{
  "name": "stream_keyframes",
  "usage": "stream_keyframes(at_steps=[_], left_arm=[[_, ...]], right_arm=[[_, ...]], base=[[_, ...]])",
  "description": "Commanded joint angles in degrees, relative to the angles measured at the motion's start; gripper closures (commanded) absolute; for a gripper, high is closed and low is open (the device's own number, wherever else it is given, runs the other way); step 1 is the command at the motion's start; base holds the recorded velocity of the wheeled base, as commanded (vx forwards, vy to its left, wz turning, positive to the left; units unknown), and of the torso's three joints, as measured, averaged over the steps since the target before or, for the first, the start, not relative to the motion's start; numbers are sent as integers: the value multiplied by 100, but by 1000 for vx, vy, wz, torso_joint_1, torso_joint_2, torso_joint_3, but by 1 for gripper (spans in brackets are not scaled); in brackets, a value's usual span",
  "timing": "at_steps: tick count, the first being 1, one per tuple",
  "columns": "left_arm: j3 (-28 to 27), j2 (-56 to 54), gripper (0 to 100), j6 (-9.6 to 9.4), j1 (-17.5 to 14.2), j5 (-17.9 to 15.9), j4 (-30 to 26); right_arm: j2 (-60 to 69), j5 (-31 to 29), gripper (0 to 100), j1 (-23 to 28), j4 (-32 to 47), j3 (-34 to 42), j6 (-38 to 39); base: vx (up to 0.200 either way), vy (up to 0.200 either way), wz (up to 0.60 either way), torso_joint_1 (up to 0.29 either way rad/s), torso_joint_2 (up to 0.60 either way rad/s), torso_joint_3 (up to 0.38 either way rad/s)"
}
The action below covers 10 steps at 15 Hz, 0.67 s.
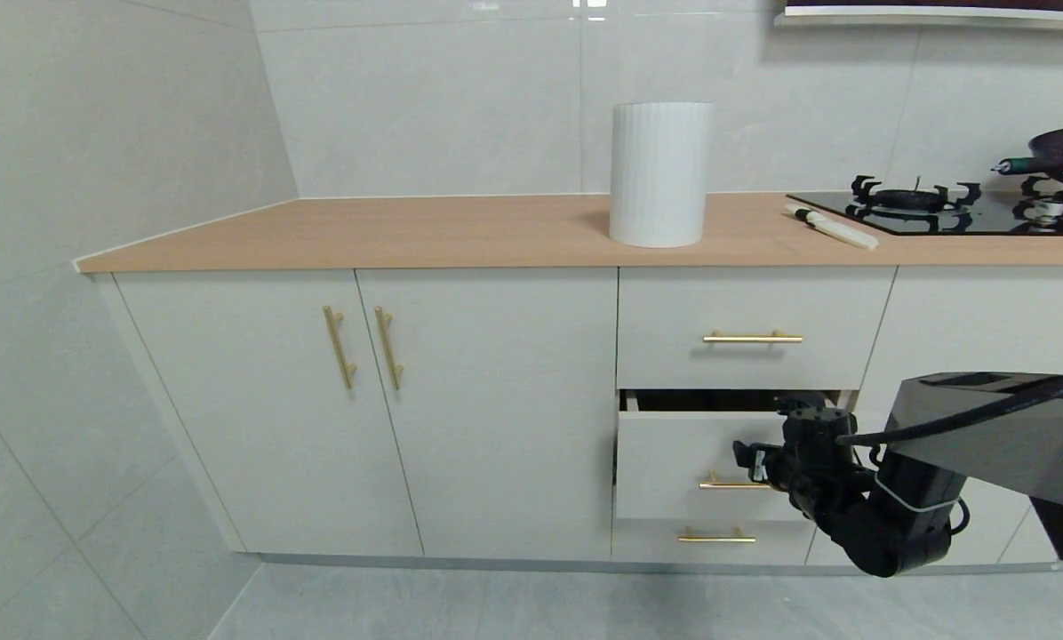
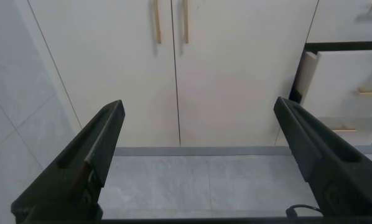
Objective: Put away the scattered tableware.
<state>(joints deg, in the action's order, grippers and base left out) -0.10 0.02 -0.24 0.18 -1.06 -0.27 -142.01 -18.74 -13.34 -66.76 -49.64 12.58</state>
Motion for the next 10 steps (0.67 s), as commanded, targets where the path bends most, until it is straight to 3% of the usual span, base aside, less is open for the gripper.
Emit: stream_keyframes(at_steps=[1, 10], left_arm=[[1, -2, 0, -2, -1, 1, 0], [1, -2, 0, -2, -1, 1, 0]], right_arm=[[-328, 2, 0, 94, 5, -222, 8], [-828, 2, 0, 490, 31, -1311, 526]], base=[[0, 0, 0, 0, 0, 0], [0, 0, 0, 0, 0, 0]])
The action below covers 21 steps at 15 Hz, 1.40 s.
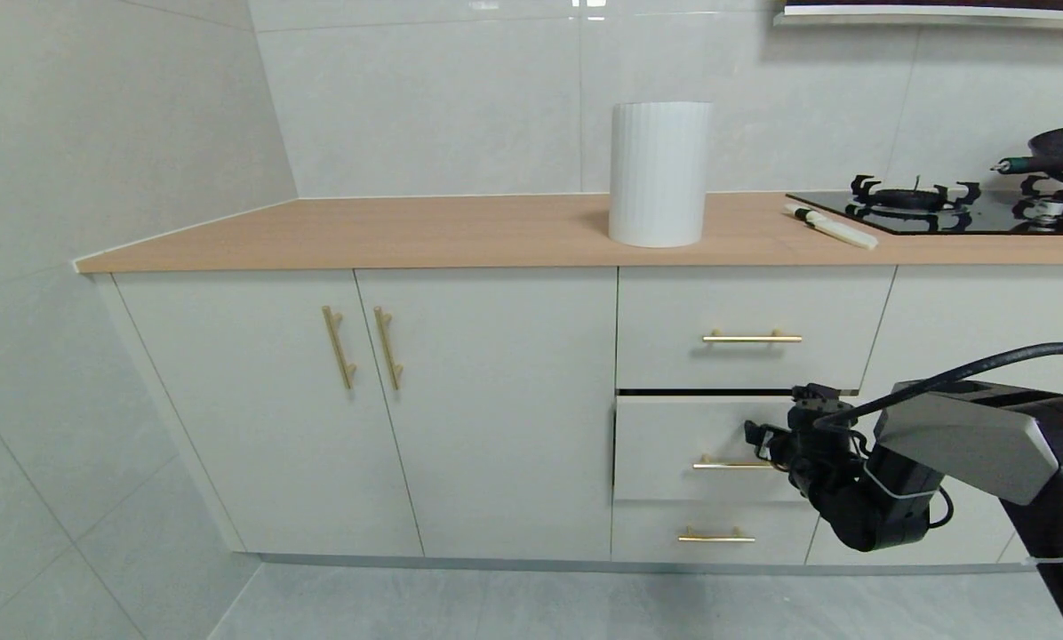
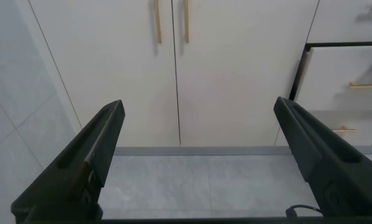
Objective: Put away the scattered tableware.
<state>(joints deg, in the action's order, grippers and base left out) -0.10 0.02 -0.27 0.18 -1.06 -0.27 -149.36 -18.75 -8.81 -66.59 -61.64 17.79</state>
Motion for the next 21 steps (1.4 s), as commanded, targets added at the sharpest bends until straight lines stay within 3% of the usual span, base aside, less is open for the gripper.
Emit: stream_keyframes(at_steps=[1, 12, 19, 21], left_arm=[[1, -2, 0, 0, -1, 1, 0], [1, -2, 0, 0, -1, 1, 0], [1, -2, 0, 0, -1, 1, 0], [1, -2, 0, 0, -1, 1, 0]], right_arm=[[-137, 3, 0, 64, 14, -288, 129], [-454, -120, 0, 310, 32, -1052, 287], [-383, -252, 0, 301, 23, -1000, 296], [-67, -445, 0, 257, 5, -648, 296]], base=[[0, 0, 0, 0, 0, 0], [0, 0, 0, 0, 0, 0], [0, 0, 0, 0, 0, 0], [0, 0, 0, 0, 0, 0]])
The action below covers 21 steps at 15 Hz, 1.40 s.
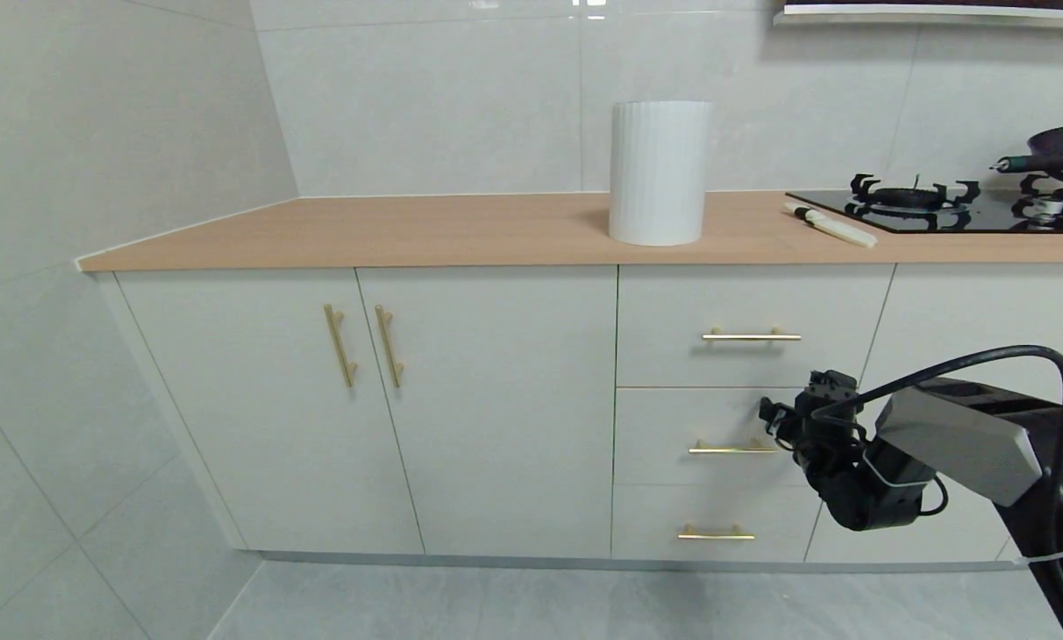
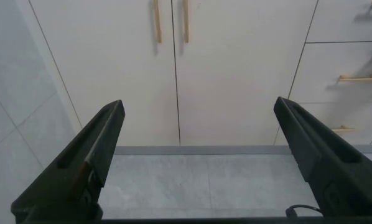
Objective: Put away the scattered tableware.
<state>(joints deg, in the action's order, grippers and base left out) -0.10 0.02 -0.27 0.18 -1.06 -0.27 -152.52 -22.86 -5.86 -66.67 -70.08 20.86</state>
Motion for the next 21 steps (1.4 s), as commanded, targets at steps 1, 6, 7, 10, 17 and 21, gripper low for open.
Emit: stream_keyframes(at_steps=[1, 6, 7, 10, 17, 21], left_arm=[[1, -2, 0, 0, -1, 1, 0], [1, -2, 0, 0, -1, 1, 0], [1, -2, 0, 0, -1, 1, 0], [1, -2, 0, 0, -1, 1, 0], [1, -2, 0, 0, -1, 1, 0], [1, -2, 0, 0, -1, 1, 0]], right_arm=[[864, -35, 0, -126, -30, 918, -3], [3606, 45, 0, -530, -311, 3335, -170], [4520, 9, 0, -547, -320, 3950, -521], [6682, 45, 0, -556, -303, 5286, -1172], [10840, -35, 0, -495, 1780, 6771, -2033], [13678, -237, 0, -231, 5981, 5743, -2385]], base=[[0, 0, 0, 0, 0, 0], [0, 0, 0, 0, 0, 0], [0, 0, 0, 0, 0, 0], [0, 0, 0, 0, 0, 0], [0, 0, 0, 0, 0, 0], [0, 0, 0, 0, 0, 0]])
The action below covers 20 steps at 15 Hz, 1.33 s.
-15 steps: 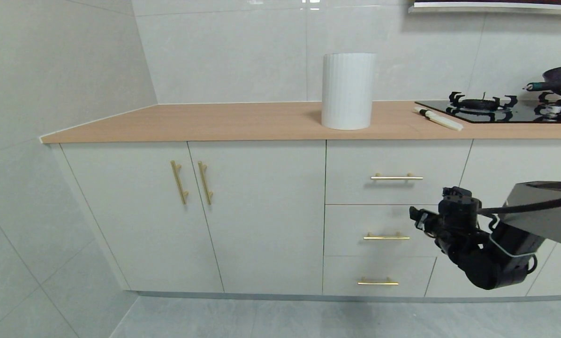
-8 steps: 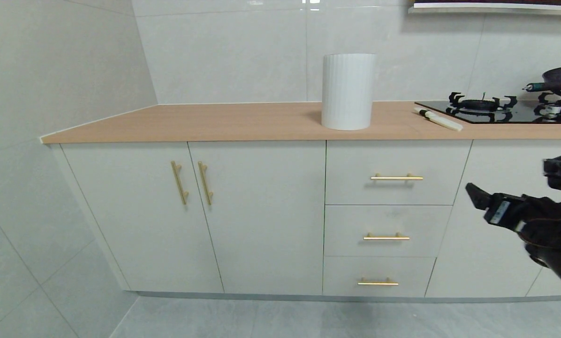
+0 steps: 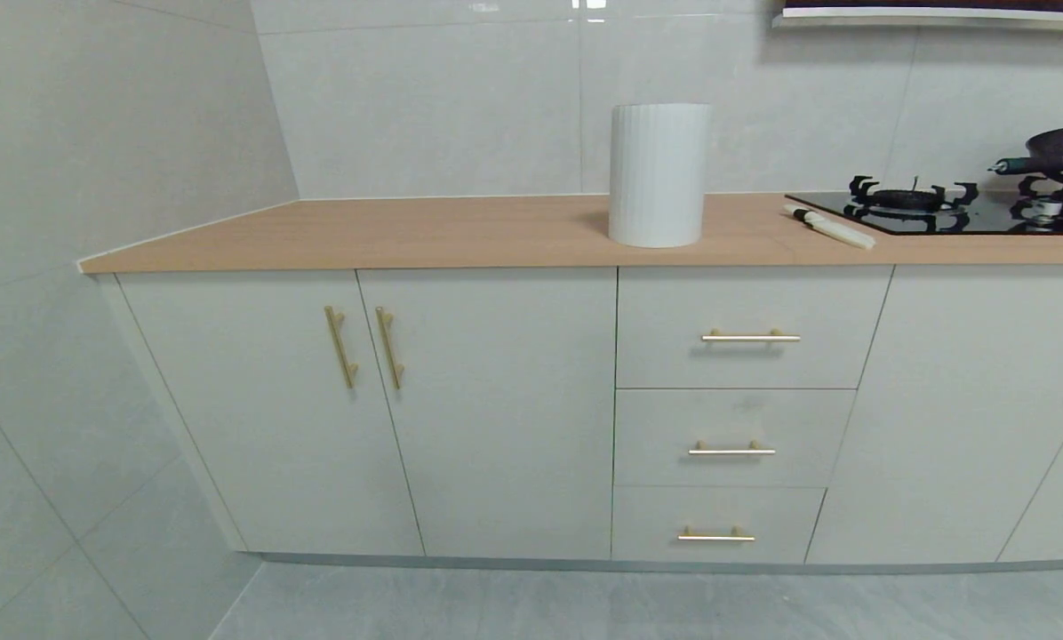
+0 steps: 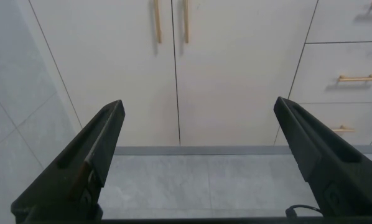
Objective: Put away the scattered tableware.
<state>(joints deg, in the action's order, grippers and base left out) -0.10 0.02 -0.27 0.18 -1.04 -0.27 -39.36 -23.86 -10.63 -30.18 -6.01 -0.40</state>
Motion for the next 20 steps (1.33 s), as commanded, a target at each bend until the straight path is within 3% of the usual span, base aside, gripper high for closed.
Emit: stream_keyframes(at_steps=[1, 2, 3, 5, 7, 10, 12, 15, 20], left_arm=[[1, -2, 0, 0, -1, -2, 0], [1, -2, 0, 0, -1, -2, 0], [1, -2, 0, 0, -1, -2, 0], [1, -2, 0, 0, -1, -2, 0], [1, -2, 0, 0, -1, -2, 0], [1, -2, 0, 0, -1, -2, 0], [1, -2, 0, 0, -1, -2, 0], [1, -2, 0, 9, -1, -2, 0], [1, -2, 0, 0, -1, -2, 0]], right_arm=[[2820, -128, 0, 448, 3133, -928, -259], [2917, -128, 0, 483, 3282, -972, -259], [3444, -172, 0, 650, 3924, -1051, -294], [3928, -146, 0, 1089, 4029, -902, -311], [3936, -198, 0, 1081, 3713, -419, -241], [3936, 1384, 0, 1072, 2816, 416, -74], [3936, 1850, 0, 1081, 2737, 601, -83], [3928, 2403, 0, 1081, 3106, 592, -92], [3936, 2421, 0, 1072, 3018, 601, -65]], base=[[0, 0, 0, 0, 0, 0], [0, 0, 0, 0, 0, 0], [0, 0, 0, 0, 0, 0], [0, 0, 0, 0, 0, 0], [0, 0, 0, 0, 0, 0], [0, 0, 0, 0, 0, 0], [0, 0, 0, 0, 0, 0], [0, 0, 0, 0, 0, 0], [0, 0, 0, 0, 0, 0]])
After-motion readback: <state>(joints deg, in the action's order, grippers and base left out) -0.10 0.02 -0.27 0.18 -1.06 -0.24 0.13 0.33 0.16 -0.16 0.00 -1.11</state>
